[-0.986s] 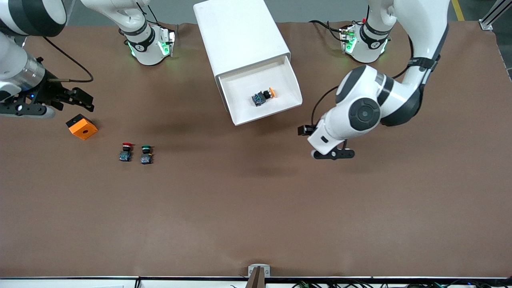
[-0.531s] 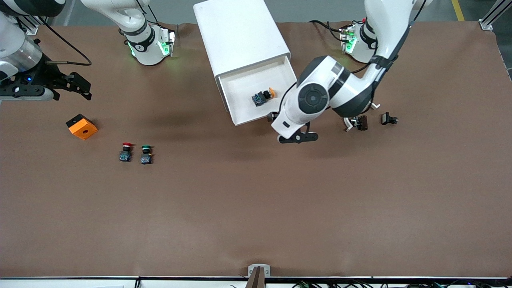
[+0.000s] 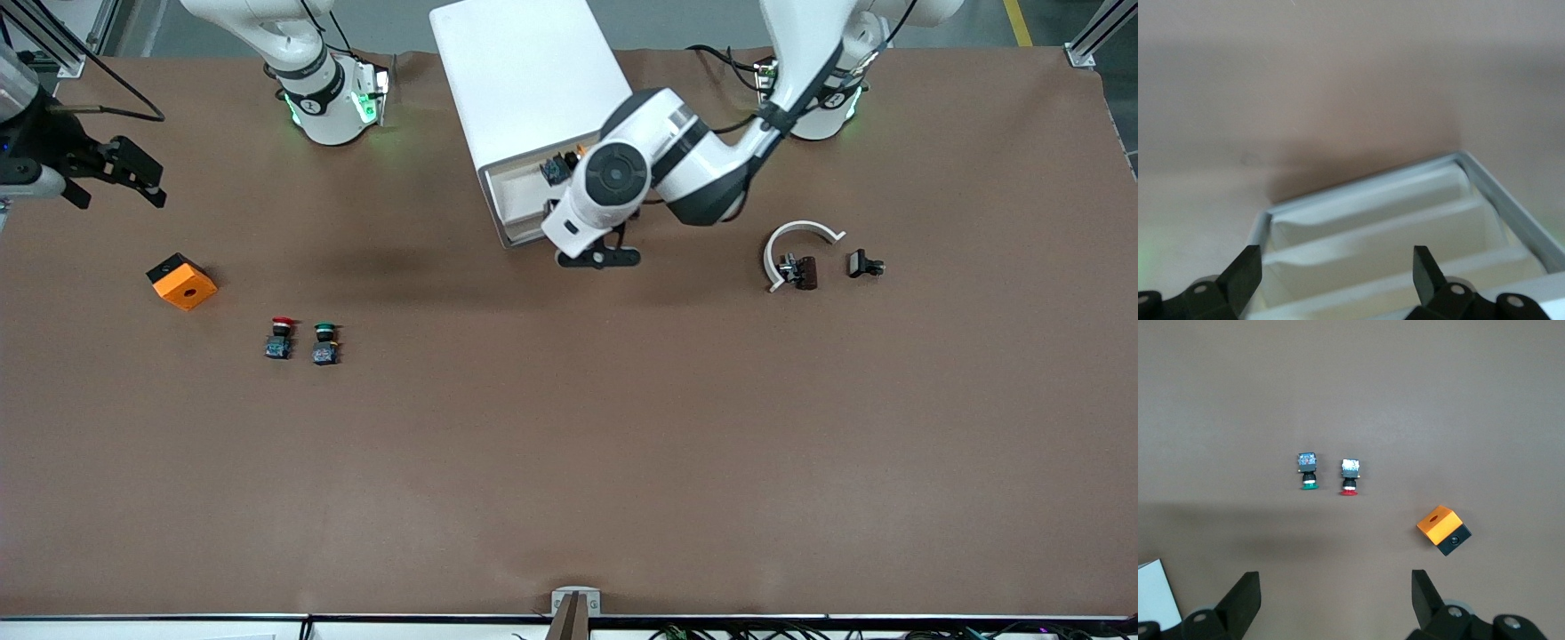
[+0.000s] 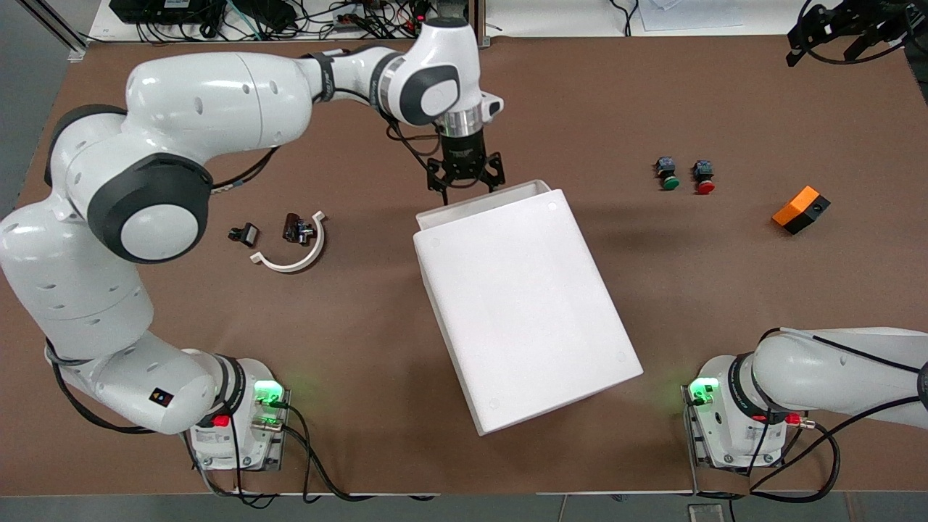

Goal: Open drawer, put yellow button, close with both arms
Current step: 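Push the drawer front closed with the left gripper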

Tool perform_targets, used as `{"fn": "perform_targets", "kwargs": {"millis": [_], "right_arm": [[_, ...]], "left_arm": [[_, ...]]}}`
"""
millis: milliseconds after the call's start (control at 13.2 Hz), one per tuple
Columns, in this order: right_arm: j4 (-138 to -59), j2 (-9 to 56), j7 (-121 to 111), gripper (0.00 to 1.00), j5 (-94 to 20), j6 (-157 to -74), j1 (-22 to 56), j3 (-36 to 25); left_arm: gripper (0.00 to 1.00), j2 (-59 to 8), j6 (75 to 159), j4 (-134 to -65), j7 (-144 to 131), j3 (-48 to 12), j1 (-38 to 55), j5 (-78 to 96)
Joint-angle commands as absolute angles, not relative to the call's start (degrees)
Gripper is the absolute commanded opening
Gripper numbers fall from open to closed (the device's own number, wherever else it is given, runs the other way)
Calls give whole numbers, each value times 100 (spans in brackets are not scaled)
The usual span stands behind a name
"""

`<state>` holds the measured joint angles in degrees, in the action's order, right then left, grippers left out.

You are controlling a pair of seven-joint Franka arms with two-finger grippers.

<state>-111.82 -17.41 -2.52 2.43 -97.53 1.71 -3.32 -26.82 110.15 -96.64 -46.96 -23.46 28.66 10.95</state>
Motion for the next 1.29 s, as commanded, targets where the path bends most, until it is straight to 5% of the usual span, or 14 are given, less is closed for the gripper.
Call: {"fn": "perform_targets", "kwargs": {"millis": [0,683,1214], "right_arm": [[-10724,-1600,-316,100,290,-9361,97,-264],[-9783,-1020,-255,100,193,-8728,132,-246],[-9765,-984,-272,100,193,-8692,141,-237]], "left_arm": [[100,-2619,11127,-9817,-4921,-2364,3128,1257],[100,-2663,11066,-9888,-5071,-2303,3112,1231],[100,-2347,11048,-9555,-4669,-2285,1084,353]]}}
